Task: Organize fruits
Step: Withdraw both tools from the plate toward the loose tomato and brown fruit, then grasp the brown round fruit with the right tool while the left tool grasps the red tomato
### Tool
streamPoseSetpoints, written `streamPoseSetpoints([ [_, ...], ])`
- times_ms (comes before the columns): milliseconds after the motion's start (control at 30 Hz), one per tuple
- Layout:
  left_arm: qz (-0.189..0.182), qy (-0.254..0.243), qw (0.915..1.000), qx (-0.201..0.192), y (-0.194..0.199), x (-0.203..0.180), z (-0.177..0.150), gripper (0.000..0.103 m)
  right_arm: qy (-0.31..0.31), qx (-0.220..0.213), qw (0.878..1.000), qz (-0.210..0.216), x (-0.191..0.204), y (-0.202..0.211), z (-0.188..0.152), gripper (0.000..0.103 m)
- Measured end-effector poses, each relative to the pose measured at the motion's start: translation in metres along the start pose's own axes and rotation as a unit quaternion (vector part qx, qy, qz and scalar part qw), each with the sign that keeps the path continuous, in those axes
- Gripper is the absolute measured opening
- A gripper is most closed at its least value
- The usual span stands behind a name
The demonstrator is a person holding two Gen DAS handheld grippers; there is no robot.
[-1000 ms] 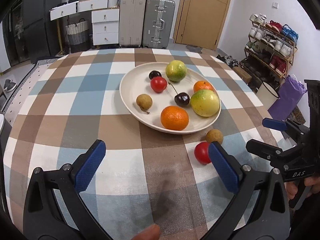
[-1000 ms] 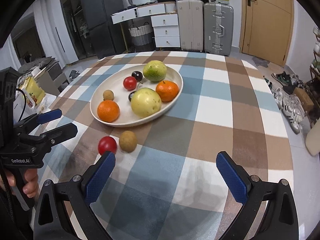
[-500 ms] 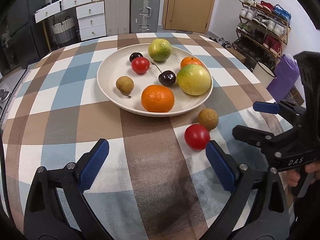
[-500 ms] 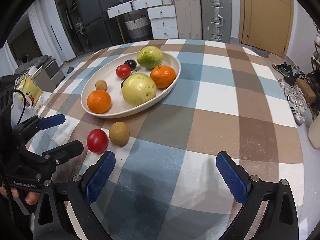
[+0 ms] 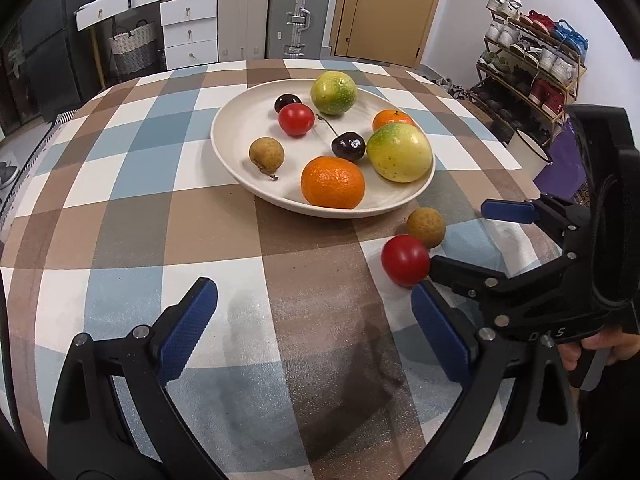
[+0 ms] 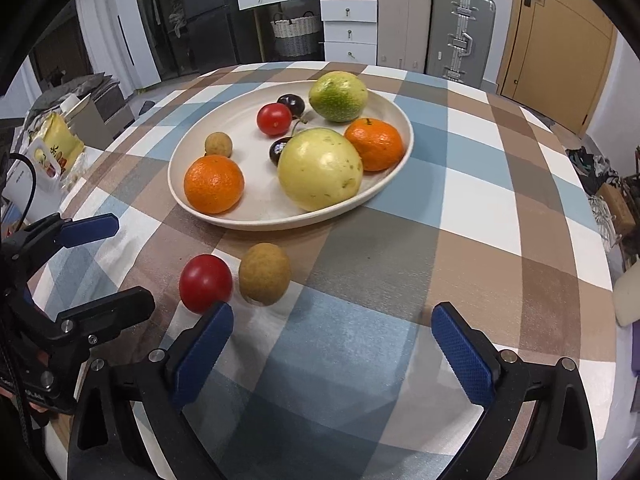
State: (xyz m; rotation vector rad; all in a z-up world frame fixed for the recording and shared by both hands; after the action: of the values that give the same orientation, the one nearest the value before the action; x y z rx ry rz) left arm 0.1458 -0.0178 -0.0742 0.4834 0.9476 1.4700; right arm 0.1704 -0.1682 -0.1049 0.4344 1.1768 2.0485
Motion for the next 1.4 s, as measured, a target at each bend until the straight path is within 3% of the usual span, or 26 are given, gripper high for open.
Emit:
streamPoseSetpoints([
  [233, 0.0, 0.009, 0.9999, 0.009, -0.003, 0.004, -0.005, 0.098, 0.014, -0.003, 1.0, -0.016, 0.006, -0.006, 0.005, 0.097],
  [667, 0.001, 0.013, 0.9999, 0.004, 0.003, 0.006, -0.007, 0.098, 0.006, -0.024, 1.0, -0.001, 0.009, -0.002, 0.014, 0.072],
  [1000, -0.009, 0.018, 0.9998, 0.001, 0.007, 0.01, -0.009, 0.098, -0.011, -0.039, 0.999, 0.031, 0.011, 0.003, 0.013, 0.027],
  [1400, -0.01, 0.011, 0.9999, 0.005, 0.003, 0.002, -0.008, 0.098, -0.019, -0.049, 0.998, 0.033, 0.009, 0.012, 0.004, 0.027],
])
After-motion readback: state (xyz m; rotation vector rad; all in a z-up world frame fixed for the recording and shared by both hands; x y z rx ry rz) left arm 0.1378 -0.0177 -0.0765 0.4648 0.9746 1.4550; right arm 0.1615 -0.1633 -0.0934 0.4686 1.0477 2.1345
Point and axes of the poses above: each gripper's, at about its wrist camera, not at the fingertips, and y roughly against the way its jaws point, x to its left, z to its top, the point moved 5 cm from there along -y, roughly the way its jaws point, and after that the axes turned 9 degrees about y, right-handed, at the moved point
